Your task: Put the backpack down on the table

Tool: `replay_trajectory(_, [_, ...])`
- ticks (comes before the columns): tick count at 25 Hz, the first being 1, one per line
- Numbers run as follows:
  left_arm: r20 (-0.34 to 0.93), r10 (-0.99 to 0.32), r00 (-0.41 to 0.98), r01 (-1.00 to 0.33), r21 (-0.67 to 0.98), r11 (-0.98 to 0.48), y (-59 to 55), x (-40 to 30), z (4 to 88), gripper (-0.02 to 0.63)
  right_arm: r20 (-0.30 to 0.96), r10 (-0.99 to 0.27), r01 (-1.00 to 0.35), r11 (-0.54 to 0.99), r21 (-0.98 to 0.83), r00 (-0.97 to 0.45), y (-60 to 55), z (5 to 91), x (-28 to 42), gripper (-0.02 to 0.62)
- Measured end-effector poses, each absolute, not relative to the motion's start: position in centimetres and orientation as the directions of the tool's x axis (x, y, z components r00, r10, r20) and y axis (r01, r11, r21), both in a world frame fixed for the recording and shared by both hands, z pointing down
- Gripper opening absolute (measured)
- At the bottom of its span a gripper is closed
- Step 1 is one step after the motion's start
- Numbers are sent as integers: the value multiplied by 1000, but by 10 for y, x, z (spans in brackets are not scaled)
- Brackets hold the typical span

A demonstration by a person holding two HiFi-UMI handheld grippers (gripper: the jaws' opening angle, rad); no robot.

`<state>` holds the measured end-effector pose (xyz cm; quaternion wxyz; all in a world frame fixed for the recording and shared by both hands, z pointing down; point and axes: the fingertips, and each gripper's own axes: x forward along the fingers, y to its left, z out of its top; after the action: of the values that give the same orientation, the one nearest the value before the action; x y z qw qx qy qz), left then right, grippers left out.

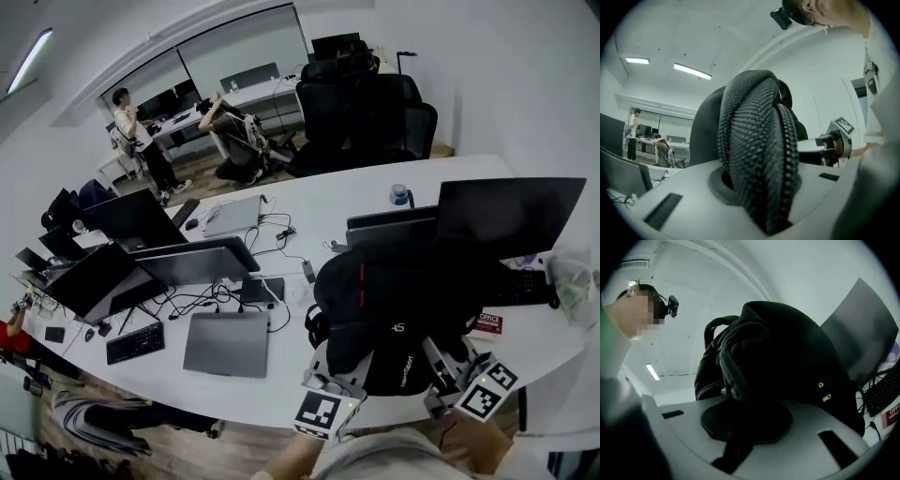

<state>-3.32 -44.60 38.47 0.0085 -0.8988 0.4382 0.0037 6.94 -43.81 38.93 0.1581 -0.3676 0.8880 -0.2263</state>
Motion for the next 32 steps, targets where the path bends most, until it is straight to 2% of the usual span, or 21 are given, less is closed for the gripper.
replay_trajectory(14, [-57, -834, 549, -835, -16, -549, -535, -19, 400, 63, -121, -692, -574, 673, -467, -712, -536, 403, 84, 52])
replay_trajectory(32, [-18, -849, 527, -849, 13, -528, -615, -38, 442, 63, -54, -737, -628, 609, -484, -673, -612, 445, 65, 52])
